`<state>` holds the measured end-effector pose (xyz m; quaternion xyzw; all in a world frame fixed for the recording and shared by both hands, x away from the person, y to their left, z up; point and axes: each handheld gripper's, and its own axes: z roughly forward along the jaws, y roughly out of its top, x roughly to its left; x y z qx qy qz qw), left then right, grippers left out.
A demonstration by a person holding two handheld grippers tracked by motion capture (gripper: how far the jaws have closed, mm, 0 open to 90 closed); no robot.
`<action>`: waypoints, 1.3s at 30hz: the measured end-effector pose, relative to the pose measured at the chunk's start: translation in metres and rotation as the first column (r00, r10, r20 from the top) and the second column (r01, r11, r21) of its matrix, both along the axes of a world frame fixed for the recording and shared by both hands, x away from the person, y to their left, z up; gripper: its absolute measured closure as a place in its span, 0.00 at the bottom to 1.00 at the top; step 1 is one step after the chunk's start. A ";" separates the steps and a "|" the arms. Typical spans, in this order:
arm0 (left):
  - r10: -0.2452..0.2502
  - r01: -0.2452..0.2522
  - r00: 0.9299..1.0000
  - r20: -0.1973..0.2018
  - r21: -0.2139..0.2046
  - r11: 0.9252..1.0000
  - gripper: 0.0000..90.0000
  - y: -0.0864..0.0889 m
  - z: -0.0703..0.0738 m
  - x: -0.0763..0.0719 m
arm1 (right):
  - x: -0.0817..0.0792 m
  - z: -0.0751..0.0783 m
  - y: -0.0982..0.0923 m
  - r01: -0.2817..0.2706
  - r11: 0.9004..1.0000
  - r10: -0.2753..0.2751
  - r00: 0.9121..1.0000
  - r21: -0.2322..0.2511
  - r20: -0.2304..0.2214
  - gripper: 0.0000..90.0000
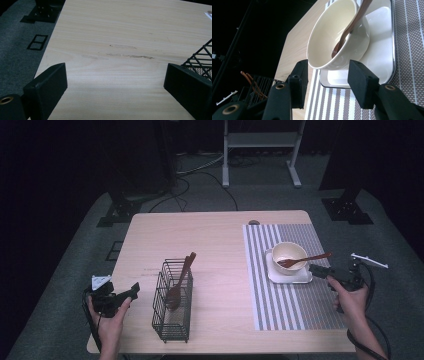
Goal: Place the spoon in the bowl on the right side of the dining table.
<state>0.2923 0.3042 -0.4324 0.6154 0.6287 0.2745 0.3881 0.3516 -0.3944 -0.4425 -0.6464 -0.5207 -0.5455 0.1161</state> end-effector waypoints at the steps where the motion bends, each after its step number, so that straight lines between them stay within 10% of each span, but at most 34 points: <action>1: -0.002 0.002 1.000 0.001 0.002 1.000 0.04 0.000 0.000 0.000 | 0.000 -0.001 0.001 0.000 1.000 0.000 1.000 0.002 0.002 0.55; 39: 0.000 0.000 1.000 0.001 -0.003 1.000 0.04 0.000 0.000 0.000 | -0.026 -0.013 0.019 -0.061 0.998 0.062 0.998 -0.018 0.025 0.46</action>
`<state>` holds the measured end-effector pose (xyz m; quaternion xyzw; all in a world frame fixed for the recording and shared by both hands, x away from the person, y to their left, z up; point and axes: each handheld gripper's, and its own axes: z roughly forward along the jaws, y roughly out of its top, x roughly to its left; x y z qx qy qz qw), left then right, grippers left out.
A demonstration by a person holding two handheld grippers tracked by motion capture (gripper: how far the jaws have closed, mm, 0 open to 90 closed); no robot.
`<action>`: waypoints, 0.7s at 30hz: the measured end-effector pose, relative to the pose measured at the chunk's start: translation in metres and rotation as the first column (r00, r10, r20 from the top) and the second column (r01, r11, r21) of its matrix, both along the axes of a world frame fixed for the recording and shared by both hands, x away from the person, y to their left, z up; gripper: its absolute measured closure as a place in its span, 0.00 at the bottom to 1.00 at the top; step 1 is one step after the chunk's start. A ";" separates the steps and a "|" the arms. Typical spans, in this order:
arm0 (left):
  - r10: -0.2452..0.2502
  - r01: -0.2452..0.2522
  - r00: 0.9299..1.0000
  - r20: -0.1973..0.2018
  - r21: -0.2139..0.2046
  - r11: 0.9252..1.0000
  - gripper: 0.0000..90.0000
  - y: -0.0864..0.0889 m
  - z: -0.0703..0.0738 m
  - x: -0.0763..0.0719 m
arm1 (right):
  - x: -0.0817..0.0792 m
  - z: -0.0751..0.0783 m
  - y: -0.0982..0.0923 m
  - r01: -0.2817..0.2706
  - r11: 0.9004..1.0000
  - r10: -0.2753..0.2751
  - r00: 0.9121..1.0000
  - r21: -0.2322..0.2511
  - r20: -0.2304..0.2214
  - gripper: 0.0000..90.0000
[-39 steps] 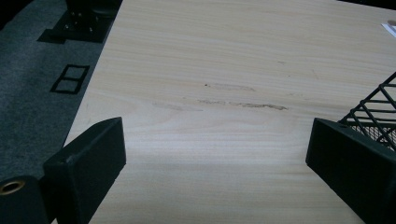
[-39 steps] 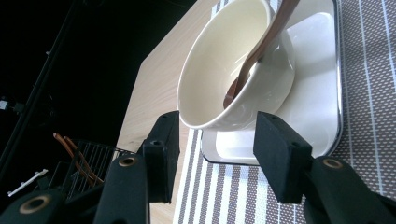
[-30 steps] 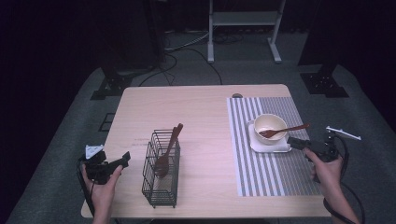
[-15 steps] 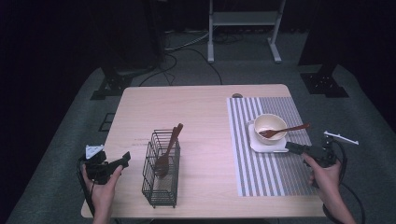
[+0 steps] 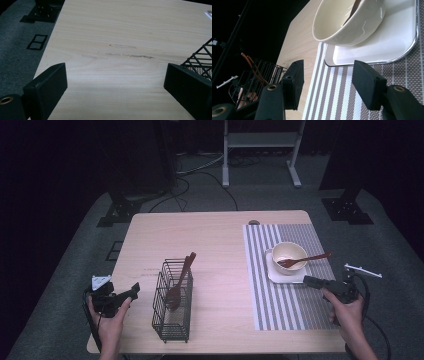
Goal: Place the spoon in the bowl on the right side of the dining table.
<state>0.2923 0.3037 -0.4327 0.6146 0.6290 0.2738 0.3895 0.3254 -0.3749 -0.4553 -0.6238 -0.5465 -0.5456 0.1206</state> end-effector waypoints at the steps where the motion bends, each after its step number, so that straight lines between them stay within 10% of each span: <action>1: 0.000 0.000 1.000 0.000 0.000 1.000 0.04 0.000 0.000 0.000 | -0.001 0.000 0.000 -0.002 1.000 0.002 1.000 0.000 -0.001 0.46; 21: -0.002 0.002 1.000 -0.001 0.002 1.000 0.04 0.000 0.000 0.000 | -0.013 0.000 0.013 -0.040 0.999 0.040 0.999 0.018 0.018 0.44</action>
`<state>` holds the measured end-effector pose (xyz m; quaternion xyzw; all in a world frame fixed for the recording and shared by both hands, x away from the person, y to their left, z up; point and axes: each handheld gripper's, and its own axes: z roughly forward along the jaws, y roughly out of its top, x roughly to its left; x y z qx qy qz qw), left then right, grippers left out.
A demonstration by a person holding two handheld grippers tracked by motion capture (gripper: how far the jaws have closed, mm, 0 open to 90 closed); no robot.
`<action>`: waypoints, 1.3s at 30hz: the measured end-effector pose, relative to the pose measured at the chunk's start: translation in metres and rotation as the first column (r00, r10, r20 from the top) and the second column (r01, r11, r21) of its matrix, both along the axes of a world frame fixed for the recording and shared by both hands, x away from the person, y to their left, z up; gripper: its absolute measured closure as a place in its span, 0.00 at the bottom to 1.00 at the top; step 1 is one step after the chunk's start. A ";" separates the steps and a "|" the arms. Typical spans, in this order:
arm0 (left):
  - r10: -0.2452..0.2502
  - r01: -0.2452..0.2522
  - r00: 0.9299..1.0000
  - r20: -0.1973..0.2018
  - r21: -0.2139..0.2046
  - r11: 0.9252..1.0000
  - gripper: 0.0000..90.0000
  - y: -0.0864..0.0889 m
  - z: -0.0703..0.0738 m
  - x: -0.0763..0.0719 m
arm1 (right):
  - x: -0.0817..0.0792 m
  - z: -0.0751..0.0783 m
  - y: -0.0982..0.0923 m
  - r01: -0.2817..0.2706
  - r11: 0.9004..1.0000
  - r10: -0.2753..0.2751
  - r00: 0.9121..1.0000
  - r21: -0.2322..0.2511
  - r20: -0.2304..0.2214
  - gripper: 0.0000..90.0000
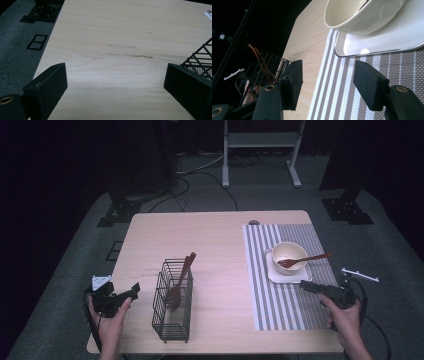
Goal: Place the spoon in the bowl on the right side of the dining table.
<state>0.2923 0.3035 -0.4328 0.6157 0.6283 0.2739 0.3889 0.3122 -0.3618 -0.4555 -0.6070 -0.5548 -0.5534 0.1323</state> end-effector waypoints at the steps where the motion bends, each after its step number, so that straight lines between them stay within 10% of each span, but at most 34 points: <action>1: 0.000 0.000 1.000 0.001 0.000 1.000 0.04 0.000 0.000 0.000 | 0.000 0.000 0.001 -0.002 1.000 0.002 1.000 -0.002 0.000 0.44; 39: -0.001 0.001 1.000 0.002 0.002 1.000 0.04 0.000 0.001 0.000 | -0.025 -0.004 0.026 -0.061 0.998 0.061 0.998 -0.026 0.032 0.41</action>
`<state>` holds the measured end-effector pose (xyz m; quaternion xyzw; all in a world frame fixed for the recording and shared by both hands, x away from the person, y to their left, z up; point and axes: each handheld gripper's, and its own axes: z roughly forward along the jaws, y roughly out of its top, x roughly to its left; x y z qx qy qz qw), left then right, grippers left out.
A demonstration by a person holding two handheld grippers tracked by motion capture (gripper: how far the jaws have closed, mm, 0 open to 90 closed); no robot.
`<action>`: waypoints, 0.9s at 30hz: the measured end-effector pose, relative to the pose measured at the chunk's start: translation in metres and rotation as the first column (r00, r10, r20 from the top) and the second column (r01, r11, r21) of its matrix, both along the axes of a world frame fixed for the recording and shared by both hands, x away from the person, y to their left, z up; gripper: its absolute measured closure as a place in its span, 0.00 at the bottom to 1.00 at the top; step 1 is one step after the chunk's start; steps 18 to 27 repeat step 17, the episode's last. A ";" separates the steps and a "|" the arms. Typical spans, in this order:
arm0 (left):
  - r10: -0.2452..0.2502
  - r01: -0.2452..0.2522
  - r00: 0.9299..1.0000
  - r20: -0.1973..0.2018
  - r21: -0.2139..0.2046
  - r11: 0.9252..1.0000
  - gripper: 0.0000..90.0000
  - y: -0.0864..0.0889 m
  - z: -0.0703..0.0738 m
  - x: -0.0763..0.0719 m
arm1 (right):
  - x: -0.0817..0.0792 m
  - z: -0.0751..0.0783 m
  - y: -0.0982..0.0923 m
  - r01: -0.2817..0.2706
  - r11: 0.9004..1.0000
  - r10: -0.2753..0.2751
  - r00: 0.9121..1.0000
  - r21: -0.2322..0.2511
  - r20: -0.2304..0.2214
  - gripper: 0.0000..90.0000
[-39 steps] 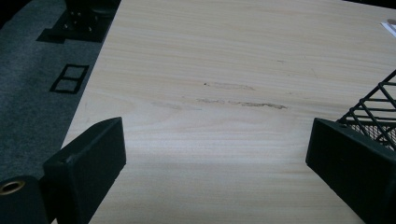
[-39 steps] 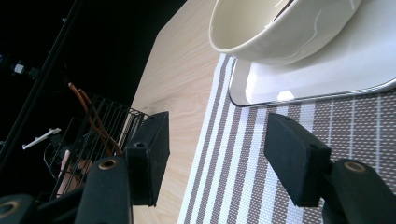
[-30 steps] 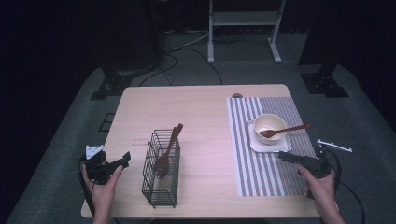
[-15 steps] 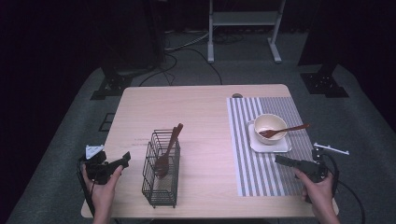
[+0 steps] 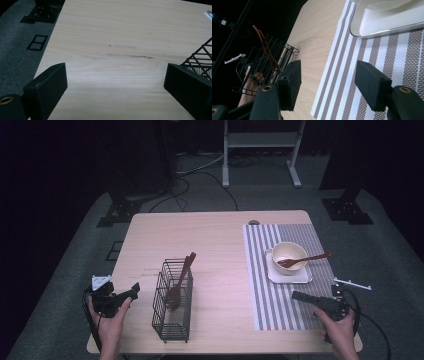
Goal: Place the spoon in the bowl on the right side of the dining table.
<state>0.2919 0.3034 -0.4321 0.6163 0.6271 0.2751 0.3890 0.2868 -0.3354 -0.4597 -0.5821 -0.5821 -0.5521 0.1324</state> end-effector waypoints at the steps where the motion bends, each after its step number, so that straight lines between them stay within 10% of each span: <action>1: 0.000 0.000 1.000 0.000 0.000 1.000 0.04 0.000 0.000 0.000 | 0.000 0.000 0.001 -0.001 1.000 0.001 1.000 0.000 0.001 0.41; 27: 0.001 -0.001 1.000 0.004 0.002 1.000 0.04 0.001 0.001 0.000 | -0.009 0.003 0.010 -0.011 1.000 0.011 0.999 0.000 0.034 0.38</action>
